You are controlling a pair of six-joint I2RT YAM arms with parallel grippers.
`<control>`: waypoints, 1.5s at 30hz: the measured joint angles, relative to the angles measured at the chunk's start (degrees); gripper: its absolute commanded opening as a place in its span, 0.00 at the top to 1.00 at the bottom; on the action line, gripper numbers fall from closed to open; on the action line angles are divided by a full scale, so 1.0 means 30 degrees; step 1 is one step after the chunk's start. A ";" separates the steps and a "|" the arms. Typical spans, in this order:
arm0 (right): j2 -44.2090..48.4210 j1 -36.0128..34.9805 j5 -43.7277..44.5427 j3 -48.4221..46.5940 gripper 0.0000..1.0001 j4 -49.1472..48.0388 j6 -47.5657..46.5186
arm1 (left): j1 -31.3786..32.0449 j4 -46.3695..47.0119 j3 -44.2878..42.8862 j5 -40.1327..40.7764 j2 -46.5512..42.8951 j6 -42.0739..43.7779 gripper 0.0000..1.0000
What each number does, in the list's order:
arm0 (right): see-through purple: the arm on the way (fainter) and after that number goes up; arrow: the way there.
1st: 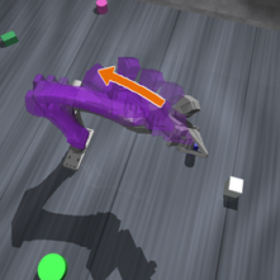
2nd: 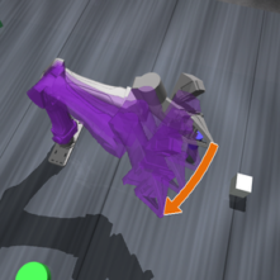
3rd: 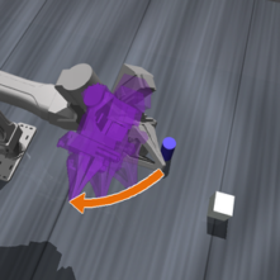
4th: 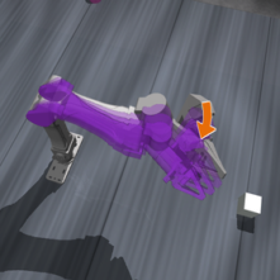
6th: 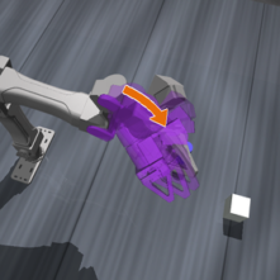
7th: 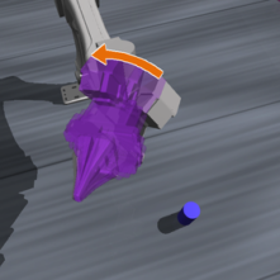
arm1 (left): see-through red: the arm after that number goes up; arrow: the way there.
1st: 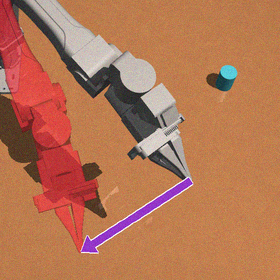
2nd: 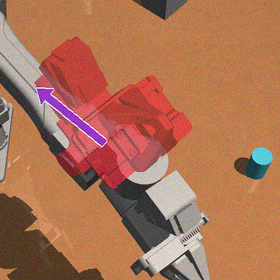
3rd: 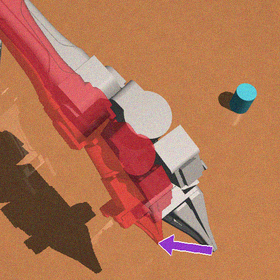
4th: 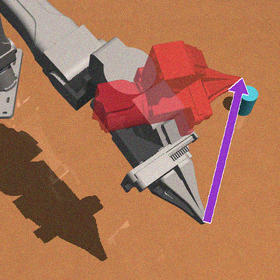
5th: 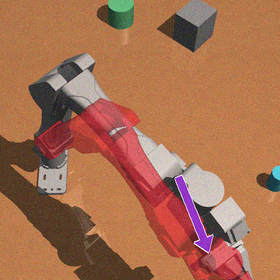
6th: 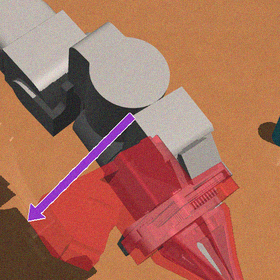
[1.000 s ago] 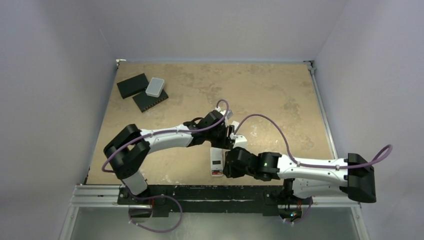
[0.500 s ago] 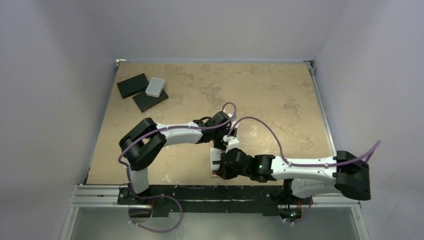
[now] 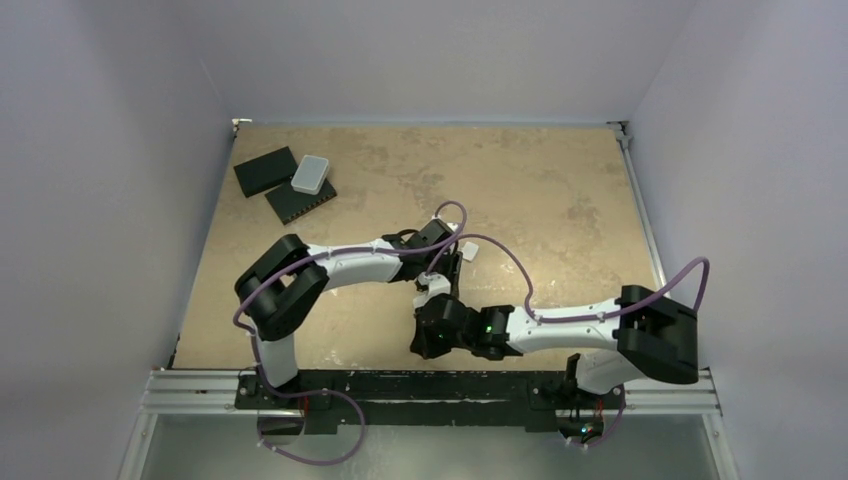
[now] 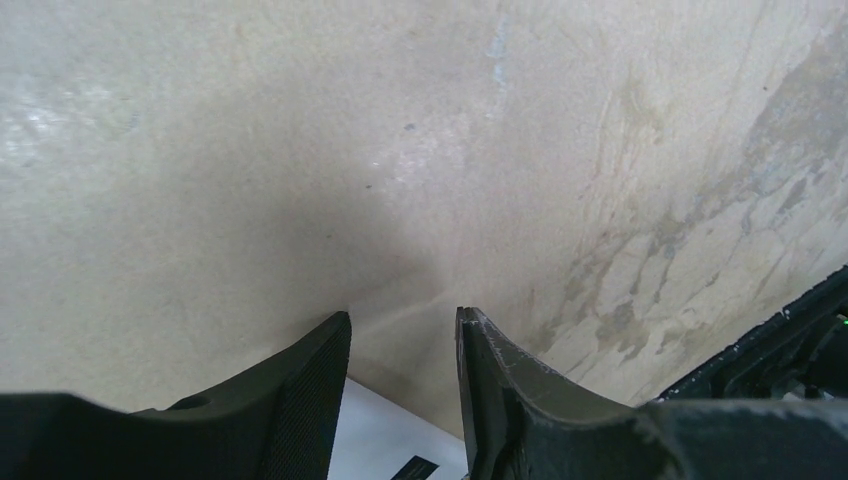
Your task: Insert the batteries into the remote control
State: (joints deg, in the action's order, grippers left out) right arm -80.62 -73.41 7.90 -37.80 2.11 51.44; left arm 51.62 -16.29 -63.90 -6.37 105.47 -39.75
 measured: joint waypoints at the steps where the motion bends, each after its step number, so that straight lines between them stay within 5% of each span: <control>1: -0.0226 -0.0015 0.0000 -0.0175 1.00 0.0007 -0.0029 | -0.0087 -0.0124 0.0000 0.0146 -0.0036 0.0044 0.57; 32: -0.1610 -0.0051 0.4583 -0.1625 1.00 0.6302 0.1399 | -0.0342 -0.1625 0.3614 0.2521 -0.3548 0.0270 0.58; 45: 0.0430 0.0809 0.5246 -0.3388 0.73 0.8976 -0.0860 | -0.1042 -0.4758 0.3366 0.4605 -0.7337 0.0291 0.53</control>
State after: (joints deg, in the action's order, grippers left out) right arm -79.33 -70.98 23.64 -47.97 29.04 48.86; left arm 48.49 -30.57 -53.80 7.44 83.46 -38.87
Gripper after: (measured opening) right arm 0.211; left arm 0.440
